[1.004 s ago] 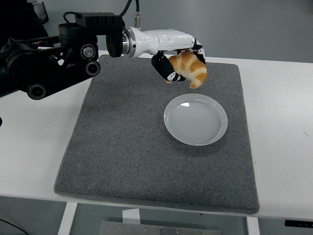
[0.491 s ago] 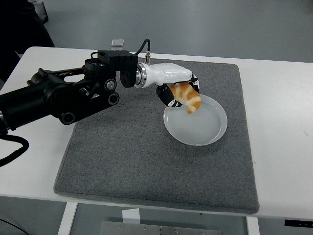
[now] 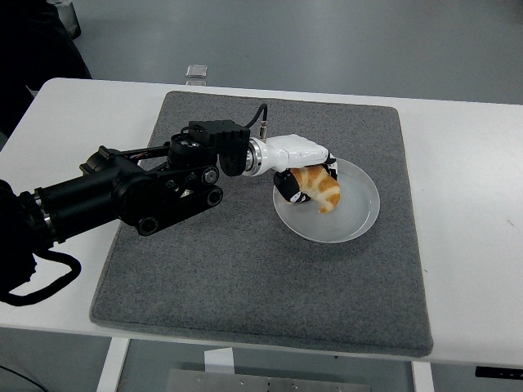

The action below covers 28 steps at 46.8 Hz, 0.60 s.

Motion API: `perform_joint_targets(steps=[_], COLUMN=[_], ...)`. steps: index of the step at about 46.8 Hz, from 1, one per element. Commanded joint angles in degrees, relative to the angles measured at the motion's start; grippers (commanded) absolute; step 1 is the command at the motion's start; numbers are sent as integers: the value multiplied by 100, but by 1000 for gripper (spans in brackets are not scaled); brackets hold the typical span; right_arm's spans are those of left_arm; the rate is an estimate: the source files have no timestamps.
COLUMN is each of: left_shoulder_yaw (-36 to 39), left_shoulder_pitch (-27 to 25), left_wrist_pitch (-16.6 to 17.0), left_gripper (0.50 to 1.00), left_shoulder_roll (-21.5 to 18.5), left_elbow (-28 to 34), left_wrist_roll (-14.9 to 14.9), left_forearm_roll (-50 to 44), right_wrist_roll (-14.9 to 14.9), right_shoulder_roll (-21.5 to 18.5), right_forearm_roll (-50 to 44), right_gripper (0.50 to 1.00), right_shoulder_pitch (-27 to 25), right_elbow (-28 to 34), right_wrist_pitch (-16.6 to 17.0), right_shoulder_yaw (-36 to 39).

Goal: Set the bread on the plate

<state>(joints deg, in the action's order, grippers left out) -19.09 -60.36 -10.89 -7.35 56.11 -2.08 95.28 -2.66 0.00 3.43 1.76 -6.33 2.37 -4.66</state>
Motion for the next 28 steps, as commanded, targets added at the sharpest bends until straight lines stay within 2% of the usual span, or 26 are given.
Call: perform_joint_targets(steps=[1,10,21,28], left_shoulder_yaw=[-7,-15,2,55], left_shoulder_pitch=[15,77,147,218], left_wrist_pitch=[8,52,632,641], left_gripper=[500,500,500,596], left_shoulder_roll=[84,146,208,225], left_elbow=[-136,-180,-180,-180], left_wrist_roll=[6,6,6,6], left_forearm_roll=[-10,-10,-36,-19], right_wrist_roll=[2,2,2,2], right_shoulder_roll=[0,0,0,0], right_forearm_roll=[0,0,0,0], right_gripper=[952,952,952,952], right_shoulder_pitch=[0,0,0,0], right_elbow=[0,0,0,0], right_wrist_pitch=[0,0,0,0], right_shoulder_yaw=[0,0,0,0])
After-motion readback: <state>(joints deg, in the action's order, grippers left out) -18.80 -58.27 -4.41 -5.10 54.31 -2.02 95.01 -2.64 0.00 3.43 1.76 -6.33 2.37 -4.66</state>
